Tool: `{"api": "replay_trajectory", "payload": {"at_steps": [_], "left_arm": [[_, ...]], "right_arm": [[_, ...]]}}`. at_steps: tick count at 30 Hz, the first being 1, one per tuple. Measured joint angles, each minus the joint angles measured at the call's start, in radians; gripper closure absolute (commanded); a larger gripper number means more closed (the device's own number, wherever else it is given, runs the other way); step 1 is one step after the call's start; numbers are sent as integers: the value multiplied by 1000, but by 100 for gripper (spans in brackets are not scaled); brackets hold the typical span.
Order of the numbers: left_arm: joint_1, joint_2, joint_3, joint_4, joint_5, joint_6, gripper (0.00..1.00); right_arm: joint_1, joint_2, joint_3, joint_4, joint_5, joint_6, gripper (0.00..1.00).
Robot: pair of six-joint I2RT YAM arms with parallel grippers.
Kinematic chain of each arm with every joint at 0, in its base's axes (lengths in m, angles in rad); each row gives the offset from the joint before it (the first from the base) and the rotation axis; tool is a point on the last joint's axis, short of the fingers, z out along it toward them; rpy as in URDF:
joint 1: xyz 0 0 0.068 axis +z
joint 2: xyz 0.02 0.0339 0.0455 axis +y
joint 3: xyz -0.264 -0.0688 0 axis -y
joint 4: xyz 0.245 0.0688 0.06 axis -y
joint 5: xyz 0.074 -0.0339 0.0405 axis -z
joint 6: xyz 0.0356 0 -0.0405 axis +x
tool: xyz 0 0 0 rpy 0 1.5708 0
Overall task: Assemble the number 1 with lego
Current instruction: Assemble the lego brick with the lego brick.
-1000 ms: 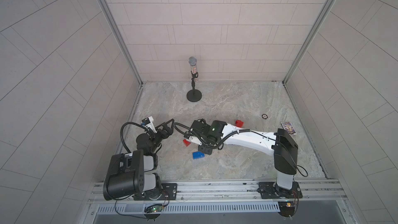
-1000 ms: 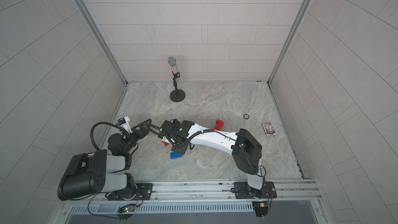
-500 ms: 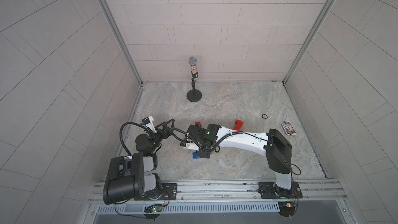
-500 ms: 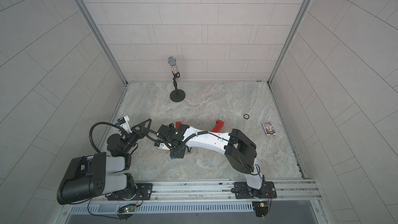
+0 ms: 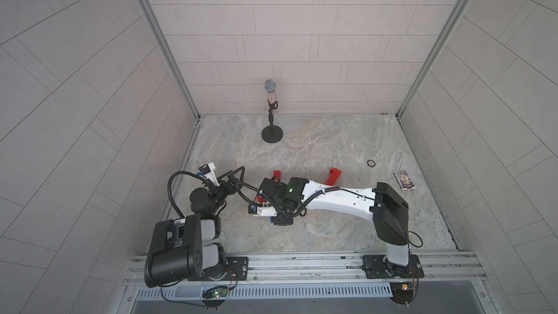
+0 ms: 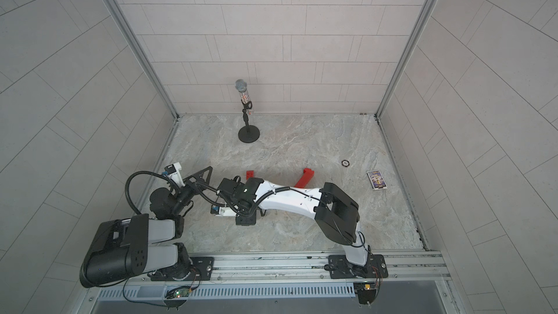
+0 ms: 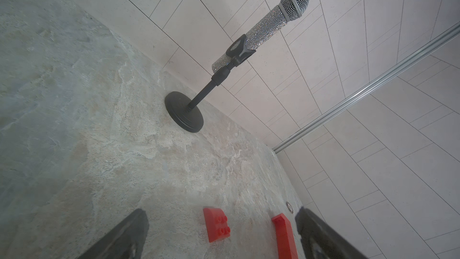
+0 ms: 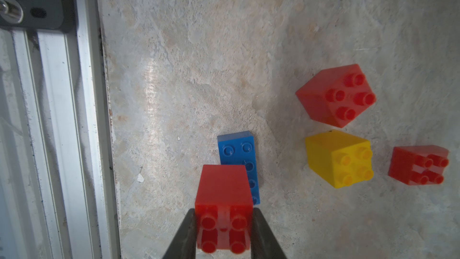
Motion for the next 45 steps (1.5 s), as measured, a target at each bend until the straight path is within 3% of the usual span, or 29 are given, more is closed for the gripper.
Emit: {"api": "replay_trajectory", "payload": {"at_steps": [45], "left_arm": [[0, 14, 0, 0, 0, 0, 0]], "right_arm": [[-25, 61, 61, -53, 47, -200, 100]]}}
